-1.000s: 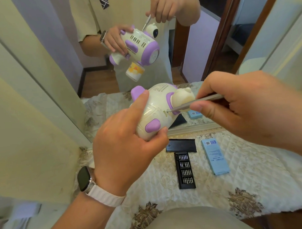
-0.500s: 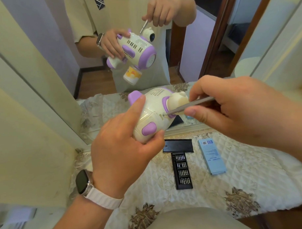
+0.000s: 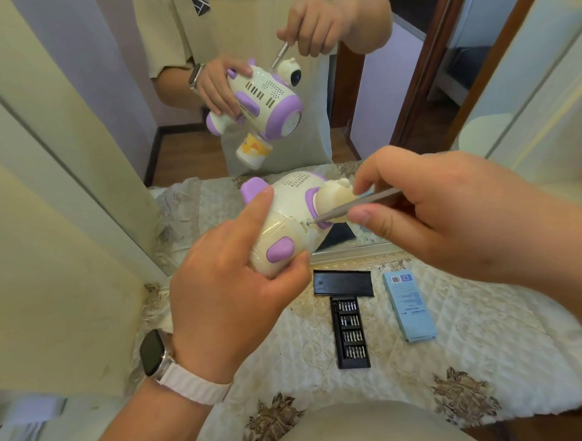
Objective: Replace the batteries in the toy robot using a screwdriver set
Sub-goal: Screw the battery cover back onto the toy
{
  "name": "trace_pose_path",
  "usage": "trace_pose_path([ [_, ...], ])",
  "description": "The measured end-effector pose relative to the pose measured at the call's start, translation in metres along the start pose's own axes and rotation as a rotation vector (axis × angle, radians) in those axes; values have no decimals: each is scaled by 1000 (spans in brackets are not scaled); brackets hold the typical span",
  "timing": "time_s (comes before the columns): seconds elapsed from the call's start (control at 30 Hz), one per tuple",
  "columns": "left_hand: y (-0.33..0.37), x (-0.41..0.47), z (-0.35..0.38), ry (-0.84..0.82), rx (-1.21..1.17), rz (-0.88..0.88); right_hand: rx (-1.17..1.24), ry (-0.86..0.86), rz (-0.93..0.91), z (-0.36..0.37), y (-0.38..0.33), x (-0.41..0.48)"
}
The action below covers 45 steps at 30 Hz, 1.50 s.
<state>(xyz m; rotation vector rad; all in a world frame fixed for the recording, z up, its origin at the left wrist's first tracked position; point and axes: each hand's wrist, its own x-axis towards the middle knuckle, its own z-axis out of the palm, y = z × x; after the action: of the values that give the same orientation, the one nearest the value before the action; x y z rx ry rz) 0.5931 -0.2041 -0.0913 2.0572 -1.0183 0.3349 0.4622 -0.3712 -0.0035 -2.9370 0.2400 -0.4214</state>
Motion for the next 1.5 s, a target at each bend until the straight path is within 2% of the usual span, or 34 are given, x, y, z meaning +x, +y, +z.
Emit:
trace_pose_path([
  [0.1, 0, 0, 1, -1, -5, -14, 65, -52, -7, 1, 0, -2],
  [0.33, 0, 2, 6, -15, -12, -10, -37, 15, 22, 3, 4, -2],
  [0.57, 0, 2, 9, -11, -12, 8, 61, -29, -2, 1, 5, -3],
  [0.83, -1, -2, 6, -18, 4, -12, -58, 31, -24, 6, 3, -2],
  [1.03, 1, -4, 5, -18, 1, -10, 40, -75, -11, 3, 5, -10],
  [1.27, 13, -9, 7, -43, 17, 33, -48, 26, 14, 1, 8, -29],
  [1.5, 31, -20, 12, -54, 38, 42, 57, -10, 23, -6, 15, -52],
])
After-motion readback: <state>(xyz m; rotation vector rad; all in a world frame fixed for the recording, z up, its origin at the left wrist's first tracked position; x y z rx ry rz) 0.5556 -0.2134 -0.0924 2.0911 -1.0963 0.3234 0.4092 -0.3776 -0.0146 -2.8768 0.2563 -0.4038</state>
